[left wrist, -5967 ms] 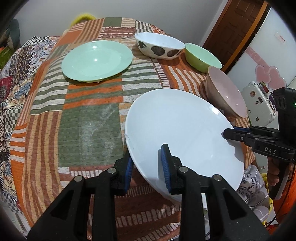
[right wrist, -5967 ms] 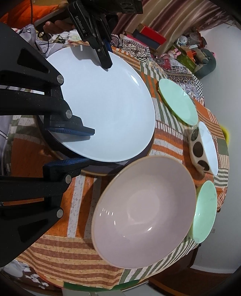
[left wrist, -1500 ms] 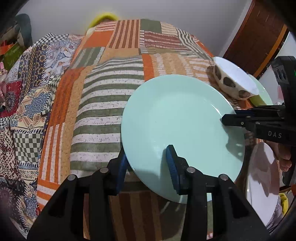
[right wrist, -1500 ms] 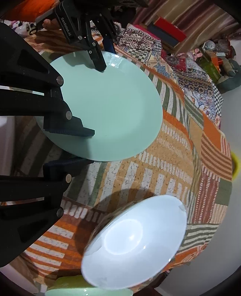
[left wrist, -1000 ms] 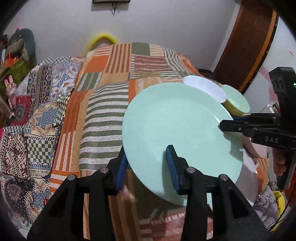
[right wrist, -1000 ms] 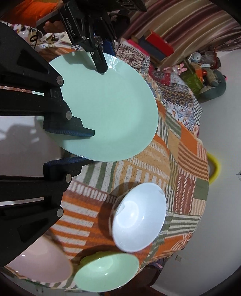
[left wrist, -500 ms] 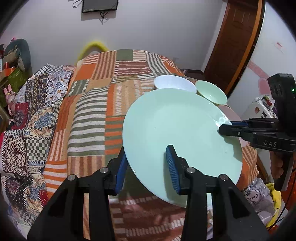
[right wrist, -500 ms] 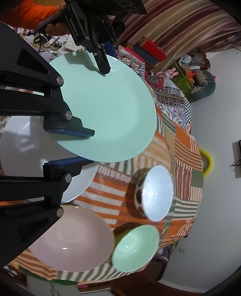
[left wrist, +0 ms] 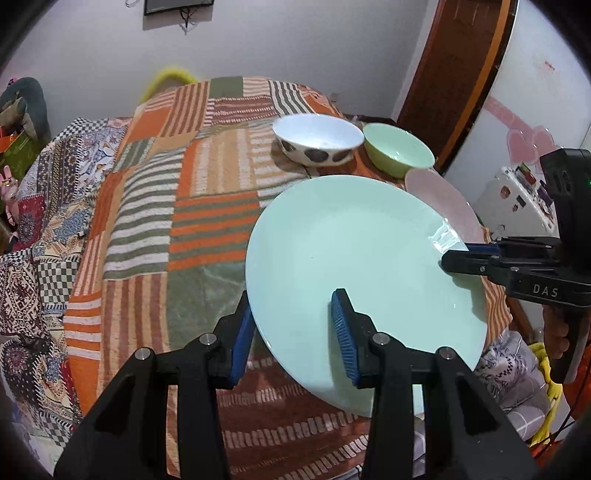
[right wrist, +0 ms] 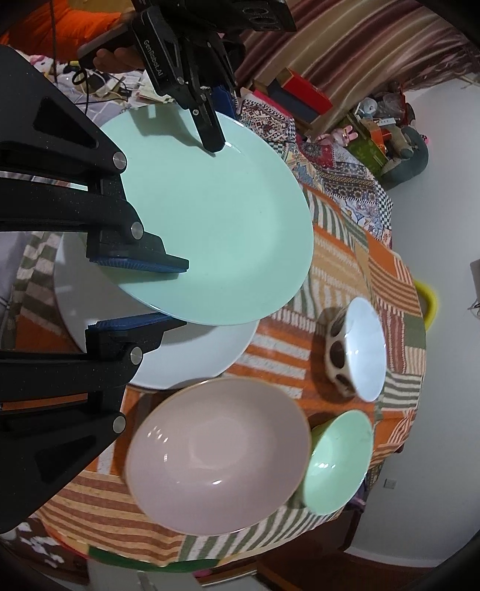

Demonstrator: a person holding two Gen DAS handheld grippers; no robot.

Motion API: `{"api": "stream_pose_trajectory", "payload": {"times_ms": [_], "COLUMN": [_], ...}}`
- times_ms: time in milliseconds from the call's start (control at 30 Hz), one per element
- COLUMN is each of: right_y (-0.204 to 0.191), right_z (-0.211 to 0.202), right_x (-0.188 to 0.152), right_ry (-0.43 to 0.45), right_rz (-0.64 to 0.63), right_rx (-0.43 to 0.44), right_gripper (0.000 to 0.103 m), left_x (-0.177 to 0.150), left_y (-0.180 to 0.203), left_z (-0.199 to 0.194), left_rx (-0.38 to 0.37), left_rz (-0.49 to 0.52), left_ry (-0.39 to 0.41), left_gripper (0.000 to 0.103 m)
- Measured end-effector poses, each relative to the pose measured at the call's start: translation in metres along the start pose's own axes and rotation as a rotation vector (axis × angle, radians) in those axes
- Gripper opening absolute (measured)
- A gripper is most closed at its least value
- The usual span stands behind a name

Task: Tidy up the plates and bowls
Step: 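Lift the mint green plate and carry it toward the white plate, then lower the mint green plate onto the white plate and open both grippers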

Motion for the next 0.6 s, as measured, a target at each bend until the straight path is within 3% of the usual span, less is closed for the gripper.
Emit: {"api": "stream_pose_trajectory", "payload": {"times_ms": [600], "right_y": [0.036], "right_z": [0.012], "right_x": [-0.030], "right_ry": [-0.076], "right_rz": [0.069], "right_rx": [-0.046], "right_gripper": [0.020], "left_x": [-0.018], "left_y": [0.025], "left_z": [0.048], "left_rx": [-0.041], "left_rz": [0.042], "left_ry": [-0.115], "left_gripper": [0.041]}}
Point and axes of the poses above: each gripper's, at about its wrist camera, not at the fingertips, and z roughly the way its jaws point, y to its right, x to its top, the point moved 9 cm from there along z, roughly the way its jaws point, and after that the axes turned 13 degrees about z, right-handed, at the moved point
